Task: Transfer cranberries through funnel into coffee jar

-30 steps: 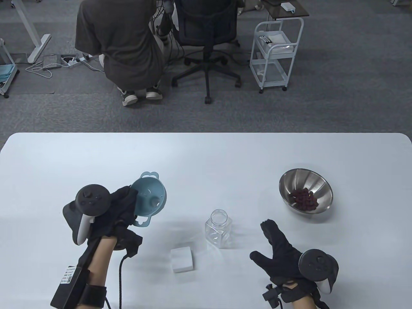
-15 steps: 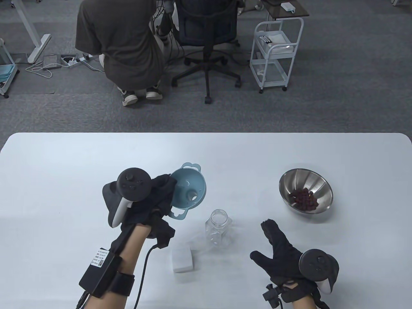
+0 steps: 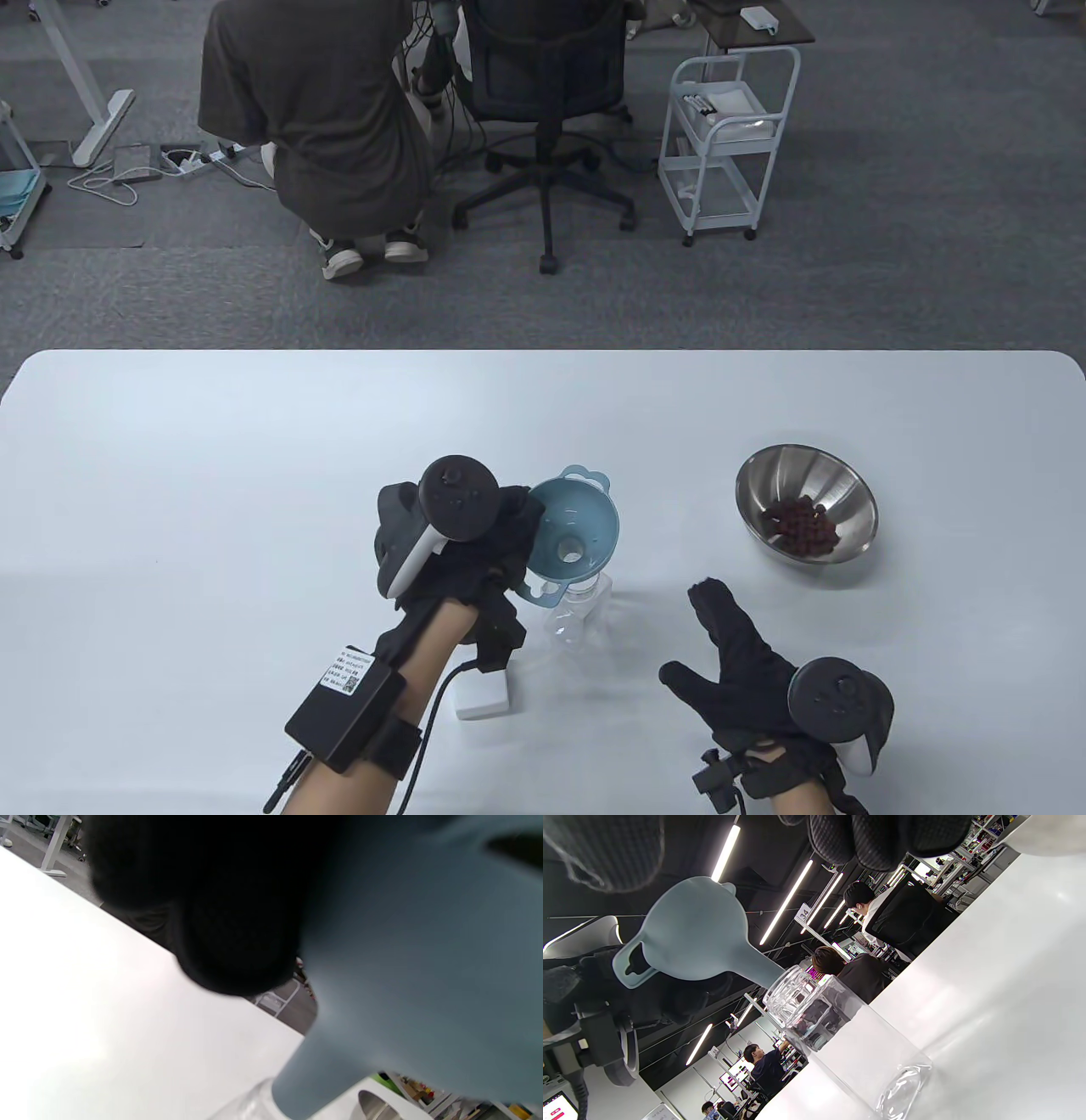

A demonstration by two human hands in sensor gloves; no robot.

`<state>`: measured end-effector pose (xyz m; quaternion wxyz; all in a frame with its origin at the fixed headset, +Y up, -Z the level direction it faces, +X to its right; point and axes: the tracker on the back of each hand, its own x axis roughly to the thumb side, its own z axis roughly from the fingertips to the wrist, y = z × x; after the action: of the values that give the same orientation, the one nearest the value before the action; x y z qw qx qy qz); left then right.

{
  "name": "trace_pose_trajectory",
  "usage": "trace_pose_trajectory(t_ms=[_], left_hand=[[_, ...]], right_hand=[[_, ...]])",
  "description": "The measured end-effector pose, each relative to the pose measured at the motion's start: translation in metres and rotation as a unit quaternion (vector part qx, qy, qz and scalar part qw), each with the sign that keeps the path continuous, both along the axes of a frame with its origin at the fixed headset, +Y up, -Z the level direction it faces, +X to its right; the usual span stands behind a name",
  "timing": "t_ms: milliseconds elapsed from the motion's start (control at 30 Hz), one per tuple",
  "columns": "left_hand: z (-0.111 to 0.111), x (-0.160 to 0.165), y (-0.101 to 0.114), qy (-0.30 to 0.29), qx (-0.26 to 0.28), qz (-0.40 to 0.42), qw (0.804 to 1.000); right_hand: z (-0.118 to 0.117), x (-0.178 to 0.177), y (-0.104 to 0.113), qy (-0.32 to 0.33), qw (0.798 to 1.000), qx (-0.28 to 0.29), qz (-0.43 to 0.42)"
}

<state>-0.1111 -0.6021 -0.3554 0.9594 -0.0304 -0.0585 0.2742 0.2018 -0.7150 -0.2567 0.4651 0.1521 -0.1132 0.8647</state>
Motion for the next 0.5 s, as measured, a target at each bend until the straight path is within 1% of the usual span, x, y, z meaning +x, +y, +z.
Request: trace_pose_trajectory(t_ms=[233,367,500], left_hand=[[-0.005,0.006,-0.025,0.002,-0.030,-0.012,0.999],[-0.007,0.008,-0.036,0.003,-0.044,-0.009,0.999],[-0.009,0.010,-0.041,0.003,-0.050,-0.007,0.999]], right_hand=[[0.000,0.000,0.000,0.001,1.000,0.000,0.001],[0.000,-0.001,0.000,0.002,1.000,-0.001,0.001],[0.000,-0.001,-0.001,0.003,1.000,-0.002,0.002]])
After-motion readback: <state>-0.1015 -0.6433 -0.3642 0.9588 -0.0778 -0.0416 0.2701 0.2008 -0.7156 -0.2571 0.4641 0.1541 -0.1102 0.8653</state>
